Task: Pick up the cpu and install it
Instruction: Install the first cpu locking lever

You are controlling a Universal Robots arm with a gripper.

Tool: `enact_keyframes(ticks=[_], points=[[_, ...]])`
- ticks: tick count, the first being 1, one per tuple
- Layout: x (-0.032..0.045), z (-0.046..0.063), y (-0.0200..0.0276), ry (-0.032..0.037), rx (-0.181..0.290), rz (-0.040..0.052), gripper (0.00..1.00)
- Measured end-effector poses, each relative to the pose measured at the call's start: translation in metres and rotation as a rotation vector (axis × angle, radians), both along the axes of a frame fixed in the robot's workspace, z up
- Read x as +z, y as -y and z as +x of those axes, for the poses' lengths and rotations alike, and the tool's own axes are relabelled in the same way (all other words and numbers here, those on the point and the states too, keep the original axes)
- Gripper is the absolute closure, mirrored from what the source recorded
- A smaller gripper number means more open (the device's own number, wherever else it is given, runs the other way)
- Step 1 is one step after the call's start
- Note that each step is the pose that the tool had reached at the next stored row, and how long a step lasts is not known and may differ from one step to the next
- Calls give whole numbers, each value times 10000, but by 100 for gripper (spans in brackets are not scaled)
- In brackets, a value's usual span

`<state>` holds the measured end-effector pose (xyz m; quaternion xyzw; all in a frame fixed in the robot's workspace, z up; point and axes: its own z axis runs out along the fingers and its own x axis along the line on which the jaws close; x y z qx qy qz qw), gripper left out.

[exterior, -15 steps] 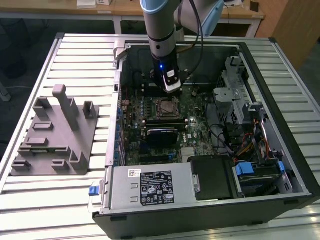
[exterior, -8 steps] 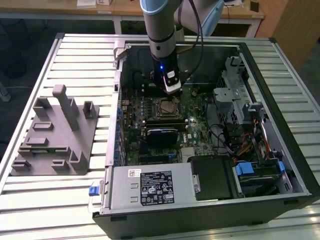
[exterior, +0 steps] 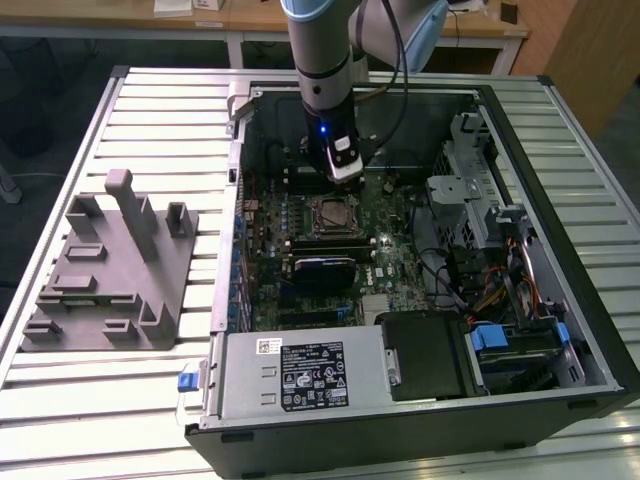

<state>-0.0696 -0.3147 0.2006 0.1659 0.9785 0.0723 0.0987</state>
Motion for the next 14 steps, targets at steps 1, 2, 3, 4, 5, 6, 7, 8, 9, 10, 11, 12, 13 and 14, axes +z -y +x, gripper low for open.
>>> enact_keyframes(ticks=[1,2,3,4,5,6,7,8,9,10,11,12,13,14], points=[[-1,0,-7,3,1,0,89],[-1,0,-13,5,0,0,89],[-2,0,-18,7,0,0,89],[-3,0,-23,9,0,2,89],[-5,0,-26,13,1,9,89],[-7,0,-28,17,1,15,89],[-10,-1,-30,23,0,21,89],[-15,-2,-33,33,0,29,89],[-19,-4,-36,43,0,32,89],[-23,-5,-40,52,0,35,89],[-25,-7,-43,59,0,40,89],[-27,-10,-44,63,0,53,89],[-28,-12,-44,65,1,64,89],[-28,-15,-45,67,0,78,89]])
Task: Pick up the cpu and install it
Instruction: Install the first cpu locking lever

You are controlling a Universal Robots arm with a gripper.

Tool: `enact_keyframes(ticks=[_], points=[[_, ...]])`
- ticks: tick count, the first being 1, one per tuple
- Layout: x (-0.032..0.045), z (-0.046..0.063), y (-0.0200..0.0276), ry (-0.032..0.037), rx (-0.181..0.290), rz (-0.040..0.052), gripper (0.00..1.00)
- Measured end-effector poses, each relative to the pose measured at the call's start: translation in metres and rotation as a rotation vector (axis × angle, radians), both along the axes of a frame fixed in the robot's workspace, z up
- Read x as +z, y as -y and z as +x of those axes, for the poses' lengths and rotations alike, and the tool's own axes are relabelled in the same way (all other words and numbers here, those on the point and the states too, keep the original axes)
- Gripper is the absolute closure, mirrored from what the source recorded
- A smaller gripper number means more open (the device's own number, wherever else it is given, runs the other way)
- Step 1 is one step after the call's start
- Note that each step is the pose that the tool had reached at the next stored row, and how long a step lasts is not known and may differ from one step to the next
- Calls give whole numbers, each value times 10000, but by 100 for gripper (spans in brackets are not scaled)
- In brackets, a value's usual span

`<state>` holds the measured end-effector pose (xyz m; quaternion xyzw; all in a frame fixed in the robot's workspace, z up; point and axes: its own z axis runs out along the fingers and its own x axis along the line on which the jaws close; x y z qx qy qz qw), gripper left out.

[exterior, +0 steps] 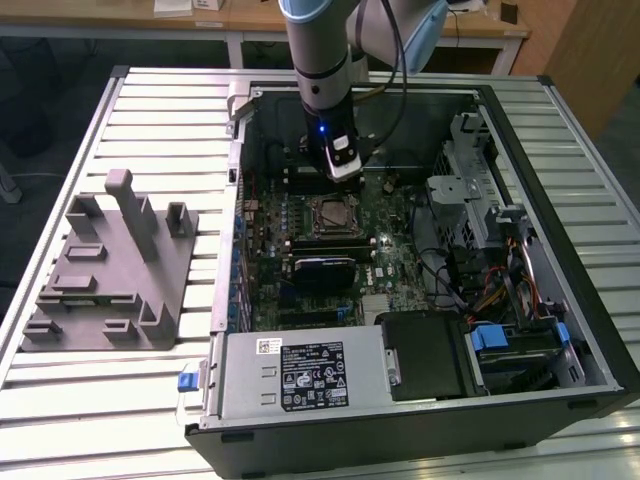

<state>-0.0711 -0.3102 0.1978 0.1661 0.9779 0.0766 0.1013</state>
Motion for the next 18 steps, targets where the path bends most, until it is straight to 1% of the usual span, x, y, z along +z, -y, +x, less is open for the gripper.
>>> enact_keyframes(ticks=[4,6,7,11,13,16,18], points=[[-3,-26,-1,16,0,24,89],[-6,-39,-1,44,1,25,89],[-9,-48,-1,71,1,25,89],[-25,-81,-1,245,1,25,89],[-32,-92,-1,318,2,25,89],[-40,-103,-1,388,2,26,89],[-40,-103,-1,400,6,24,89]])
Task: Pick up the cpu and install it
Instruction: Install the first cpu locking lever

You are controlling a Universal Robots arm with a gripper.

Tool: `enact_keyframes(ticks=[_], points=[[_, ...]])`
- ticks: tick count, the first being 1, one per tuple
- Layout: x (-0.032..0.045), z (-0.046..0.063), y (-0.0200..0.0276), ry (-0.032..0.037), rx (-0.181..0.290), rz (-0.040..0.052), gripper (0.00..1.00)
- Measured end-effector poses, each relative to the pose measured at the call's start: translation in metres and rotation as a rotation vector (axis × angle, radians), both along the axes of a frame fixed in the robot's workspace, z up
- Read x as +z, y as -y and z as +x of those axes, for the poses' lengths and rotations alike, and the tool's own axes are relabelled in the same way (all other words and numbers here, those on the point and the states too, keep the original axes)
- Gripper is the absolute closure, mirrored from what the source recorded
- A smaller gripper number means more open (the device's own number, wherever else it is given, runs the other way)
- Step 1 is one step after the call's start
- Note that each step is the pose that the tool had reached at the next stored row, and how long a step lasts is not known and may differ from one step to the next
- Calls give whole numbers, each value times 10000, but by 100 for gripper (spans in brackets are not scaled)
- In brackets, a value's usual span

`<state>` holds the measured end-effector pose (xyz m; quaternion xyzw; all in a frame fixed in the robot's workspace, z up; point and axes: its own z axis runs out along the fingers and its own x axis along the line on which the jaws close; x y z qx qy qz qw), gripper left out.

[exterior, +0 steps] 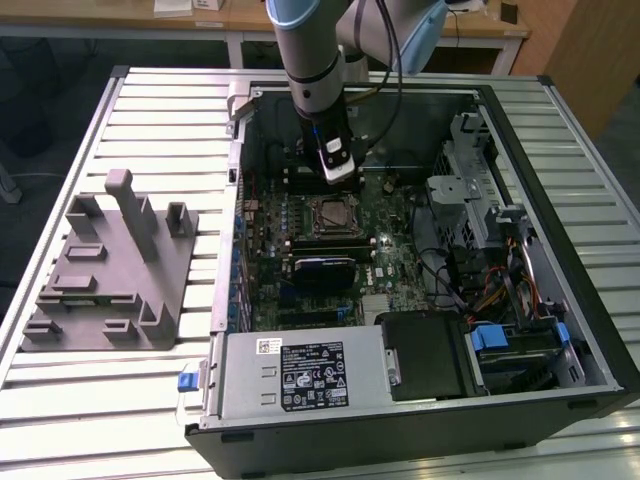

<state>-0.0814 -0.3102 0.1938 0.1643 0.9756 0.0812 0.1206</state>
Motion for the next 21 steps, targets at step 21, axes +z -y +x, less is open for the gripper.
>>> enact_keyframes(ticks=[21], points=[[-23,0,83,10,64,-49,89]])
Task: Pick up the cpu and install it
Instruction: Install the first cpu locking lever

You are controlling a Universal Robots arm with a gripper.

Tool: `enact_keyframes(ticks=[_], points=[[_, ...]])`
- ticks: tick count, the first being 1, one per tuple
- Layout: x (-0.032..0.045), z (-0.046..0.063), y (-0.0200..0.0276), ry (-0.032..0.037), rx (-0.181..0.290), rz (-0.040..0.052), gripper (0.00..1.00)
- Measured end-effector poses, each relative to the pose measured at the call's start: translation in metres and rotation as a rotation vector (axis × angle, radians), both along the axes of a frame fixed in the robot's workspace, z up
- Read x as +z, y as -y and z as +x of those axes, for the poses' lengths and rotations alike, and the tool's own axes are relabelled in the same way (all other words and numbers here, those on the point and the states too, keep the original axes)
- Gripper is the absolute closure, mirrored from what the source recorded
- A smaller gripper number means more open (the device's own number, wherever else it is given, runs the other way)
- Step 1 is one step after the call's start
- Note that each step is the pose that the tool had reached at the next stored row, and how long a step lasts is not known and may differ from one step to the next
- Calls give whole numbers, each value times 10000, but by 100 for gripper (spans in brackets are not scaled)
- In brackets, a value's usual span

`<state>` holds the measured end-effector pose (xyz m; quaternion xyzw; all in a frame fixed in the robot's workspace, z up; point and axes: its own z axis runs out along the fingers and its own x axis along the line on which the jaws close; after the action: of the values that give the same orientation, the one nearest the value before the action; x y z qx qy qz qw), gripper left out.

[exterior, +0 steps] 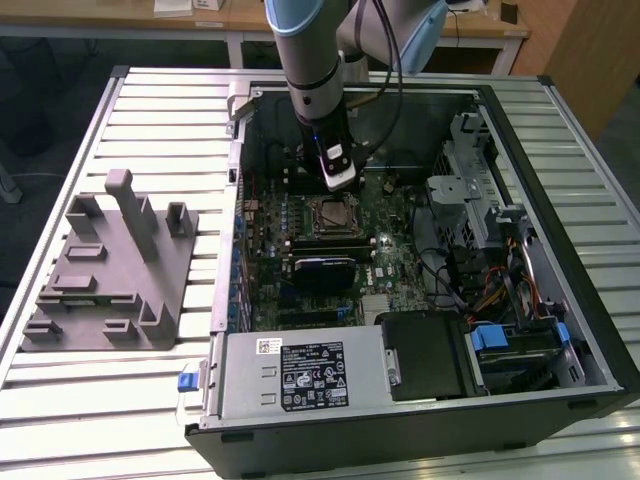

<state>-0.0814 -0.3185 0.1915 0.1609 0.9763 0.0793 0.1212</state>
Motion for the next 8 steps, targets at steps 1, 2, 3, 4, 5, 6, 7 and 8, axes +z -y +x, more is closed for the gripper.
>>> enact_keyframes(ticks=[1,2,3,4,5,6,7,8], points=[[1,0,1,-1,0,6,89],[4,0,1,-2,2,26,89],[15,0,1,0,3,50,89],[31,0,1,-1,2,66,89],[49,0,1,-1,2,80,89],[66,0,1,0,2,97,89],[78,0,1,0,3,118,89],[85,0,0,-1,2,139,89]])
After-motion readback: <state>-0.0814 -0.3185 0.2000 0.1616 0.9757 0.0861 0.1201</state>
